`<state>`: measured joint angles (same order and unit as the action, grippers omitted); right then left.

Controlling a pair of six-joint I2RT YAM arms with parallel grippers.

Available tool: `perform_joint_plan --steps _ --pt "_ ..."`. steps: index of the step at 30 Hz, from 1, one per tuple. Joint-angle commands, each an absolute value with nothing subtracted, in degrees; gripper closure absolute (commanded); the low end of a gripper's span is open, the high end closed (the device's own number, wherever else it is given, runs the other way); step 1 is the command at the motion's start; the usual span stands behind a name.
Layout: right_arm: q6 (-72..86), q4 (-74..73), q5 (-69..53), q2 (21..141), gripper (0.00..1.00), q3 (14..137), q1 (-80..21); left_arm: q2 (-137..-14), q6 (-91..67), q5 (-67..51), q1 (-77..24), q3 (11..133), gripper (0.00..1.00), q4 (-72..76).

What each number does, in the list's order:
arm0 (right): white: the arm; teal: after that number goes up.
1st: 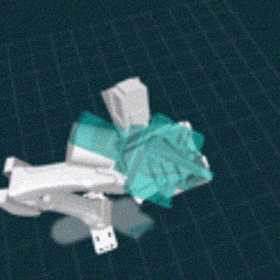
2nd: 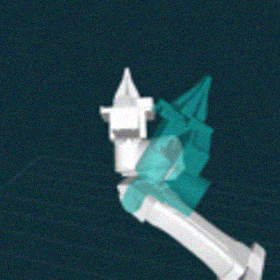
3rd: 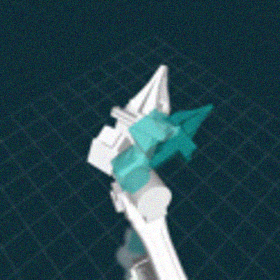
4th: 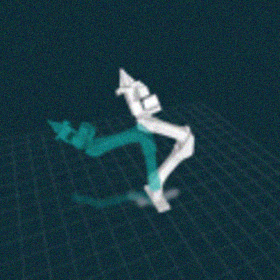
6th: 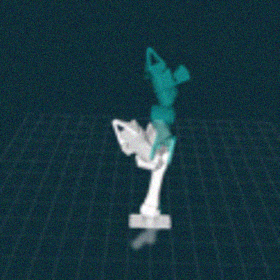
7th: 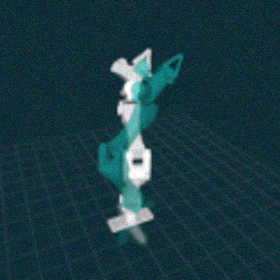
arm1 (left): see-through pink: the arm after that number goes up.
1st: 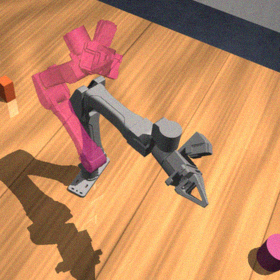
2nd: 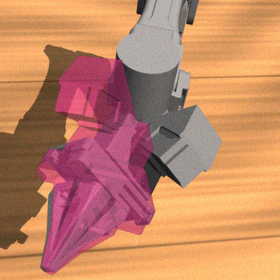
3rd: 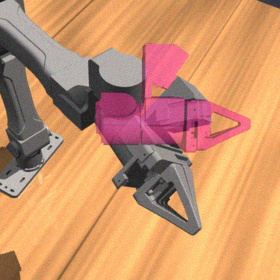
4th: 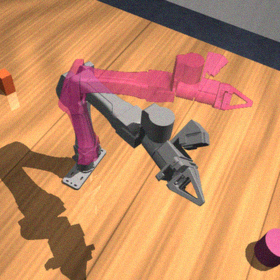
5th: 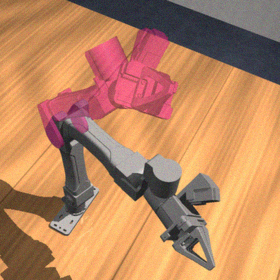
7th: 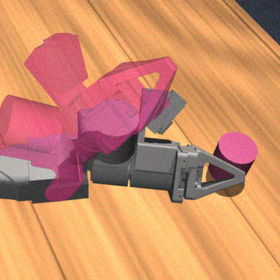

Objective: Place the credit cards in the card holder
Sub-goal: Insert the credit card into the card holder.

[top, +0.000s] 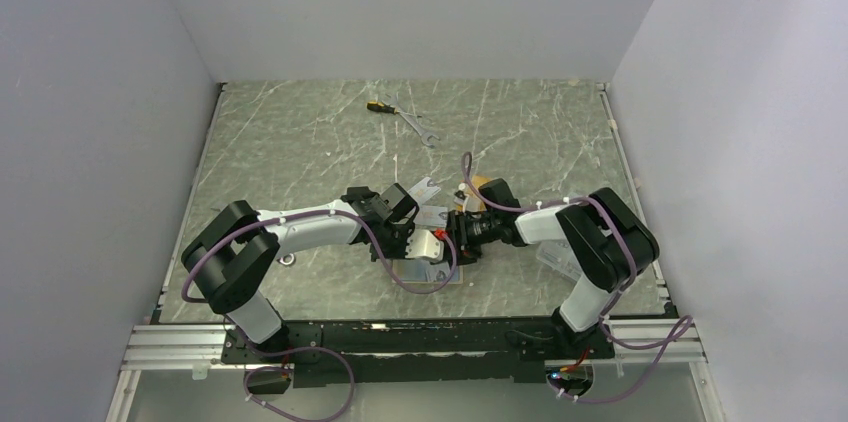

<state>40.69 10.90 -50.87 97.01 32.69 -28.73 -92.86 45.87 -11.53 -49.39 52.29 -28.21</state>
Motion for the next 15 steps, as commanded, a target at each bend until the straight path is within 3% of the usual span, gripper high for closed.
perform_joint_plan --steps 1,7,15 --pt "37.07 3.61 -47.77 93.91 0.57 33.18 -28.35 -93.14 46.59 -12.15 -49.83 52.31 0.91 -27.60" --pt "36.51 0.99 -46.39 92.37 0.61 32.78 -28.59 -93.30 46.72 -12.13 -49.89 52.46 0.92 -27.82" --pt "35.40 -2.37 -46.91 92.61 0.87 34.99 -28.66 -93.32 46.89 -11.95 -49.88 52.30 0.93 -27.71"
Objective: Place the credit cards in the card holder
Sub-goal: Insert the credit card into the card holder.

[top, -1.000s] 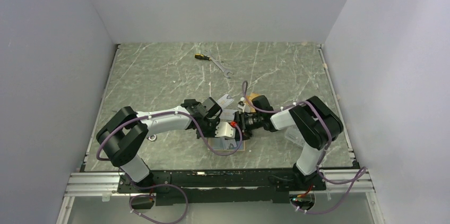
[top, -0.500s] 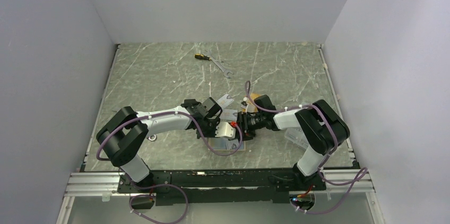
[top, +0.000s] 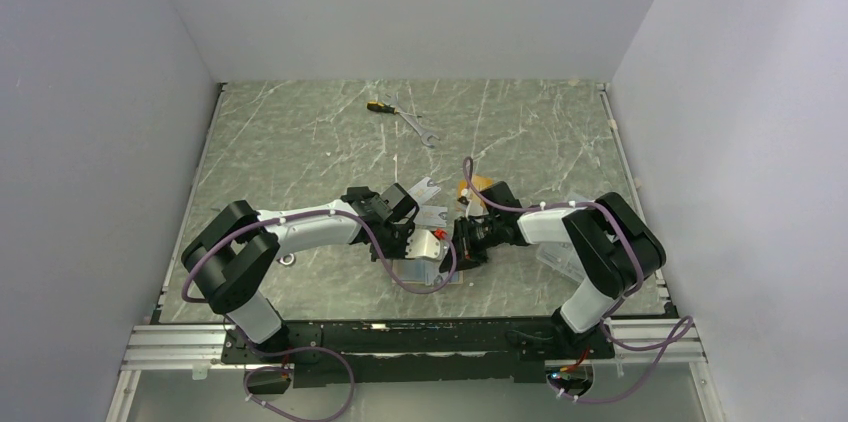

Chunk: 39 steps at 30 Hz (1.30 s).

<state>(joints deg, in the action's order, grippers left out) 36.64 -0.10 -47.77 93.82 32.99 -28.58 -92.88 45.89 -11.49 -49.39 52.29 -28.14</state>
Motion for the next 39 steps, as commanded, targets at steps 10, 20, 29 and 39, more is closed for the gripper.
perform_joint_plan --steps 10,20,29,39 --pt "37.17 1.41 -45.17 93.62 1.00 34.71 -28.46 -93.33 46.88 -12.00 -49.84 52.10 0.94 -27.62" --pt "36.45 3.86 -45.14 96.64 1.00 36.39 -28.47 -93.60 47.19 -11.95 -49.85 52.02 0.95 -27.58" --pt "39.09 9.89 -44.37 98.60 1.00 34.67 -28.59 -93.79 47.20 -12.13 -49.92 52.23 0.95 -27.88" --pt "42.18 14.97 -44.44 100.50 1.00 33.83 -31.66 -93.77 47.66 -11.95 -49.95 51.77 0.96 -27.97"
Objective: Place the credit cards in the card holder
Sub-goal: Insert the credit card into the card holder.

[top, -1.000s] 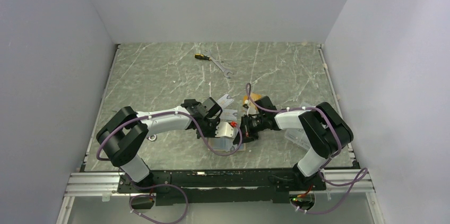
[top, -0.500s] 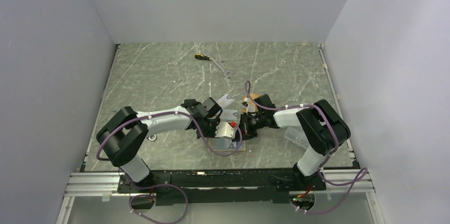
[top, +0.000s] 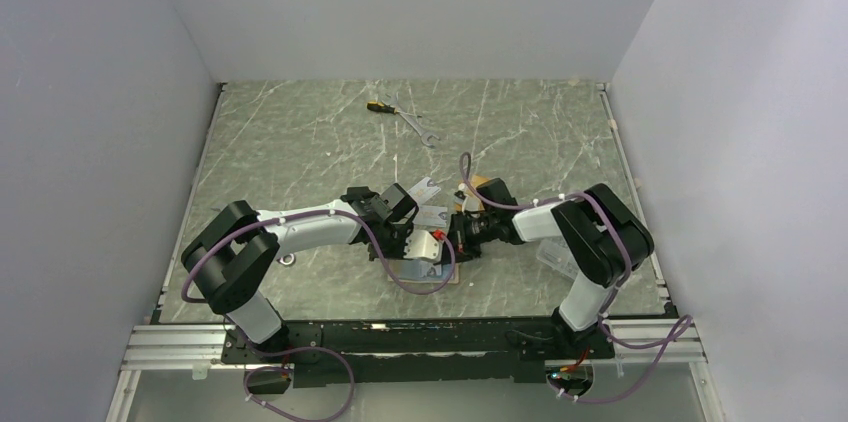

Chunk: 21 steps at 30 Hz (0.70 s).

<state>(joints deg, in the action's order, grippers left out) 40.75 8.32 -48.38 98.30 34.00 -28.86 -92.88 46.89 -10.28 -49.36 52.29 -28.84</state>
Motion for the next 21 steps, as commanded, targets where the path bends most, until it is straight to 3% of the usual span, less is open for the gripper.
perform_joint_plan --steps 1,16,21 --pt "42.89 16.10 -44.80 100.78 1.00 33.55 -32.20 -93.83 47.64 -11.95 -50.02 51.77 0.96 -28.08" --pt "54.16 39.76 -52.51 100.96 1.00 24.88 -30.05 -93.71 48.00 -11.33 -50.92 51.03 0.98 -28.39" --pt "54.43 39.94 -53.26 102.90 1.00 25.77 -30.28 -93.60 47.86 -10.67 -51.32 49.95 0.99 -27.64"
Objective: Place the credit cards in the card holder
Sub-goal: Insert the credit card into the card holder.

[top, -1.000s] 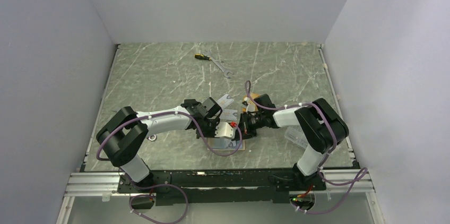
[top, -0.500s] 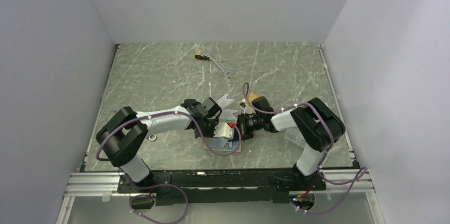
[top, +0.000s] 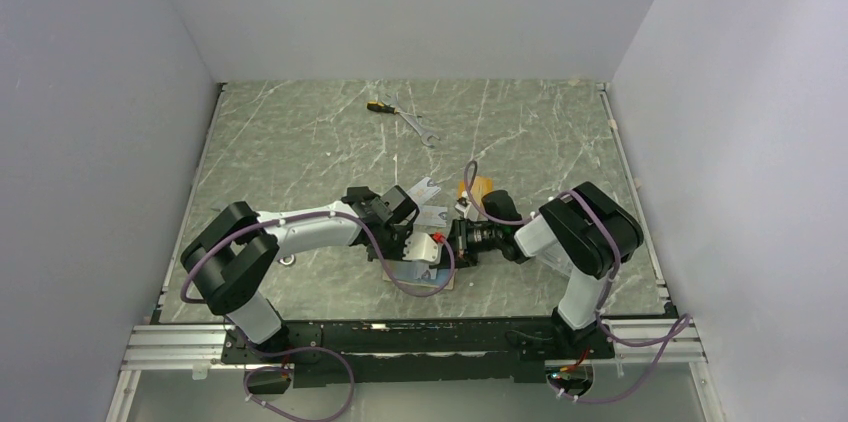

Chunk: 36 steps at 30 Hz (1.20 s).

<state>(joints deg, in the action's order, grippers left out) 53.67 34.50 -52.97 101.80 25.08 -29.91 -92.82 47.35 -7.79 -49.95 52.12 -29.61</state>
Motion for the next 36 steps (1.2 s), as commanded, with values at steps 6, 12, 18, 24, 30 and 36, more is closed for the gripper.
perform_joint_plan --steps 6,12,18,24,30,36 --pt "50.65 32.10 -50.74 101.88 1.00 27.22 -30.85 -94.12 48.53 -8.33 -52.32 47.90 1.00 -25.77" --pt "47.60 25.03 -48.86 98.56 1.00 28.32 -30.89 -94.31 48.37 -7.05 -53.17 45.75 1.00 -24.26" --pt "48.56 24.72 -49.04 97.19 1.00 28.20 -31.05 -94.09 47.54 -6.27 -53.92 45.65 1.00 -24.38" --pt "48.13 23.98 -48.00 101.24 1.00 29.50 -32.42 -93.37 46.37 -9.22 -54.41 45.77 1.00 -25.97" --pt "47.51 23.82 -46.30 100.83 1.00 30.02 -32.11 -93.55 47.54 -11.36 -54.81 45.51 1.00 -26.14" --pt "42.80 13.63 -44.21 93.80 1.00 30.01 -29.84 -96.95 45.57 -15.49 -56.87 52.98 1.00 -30.06"
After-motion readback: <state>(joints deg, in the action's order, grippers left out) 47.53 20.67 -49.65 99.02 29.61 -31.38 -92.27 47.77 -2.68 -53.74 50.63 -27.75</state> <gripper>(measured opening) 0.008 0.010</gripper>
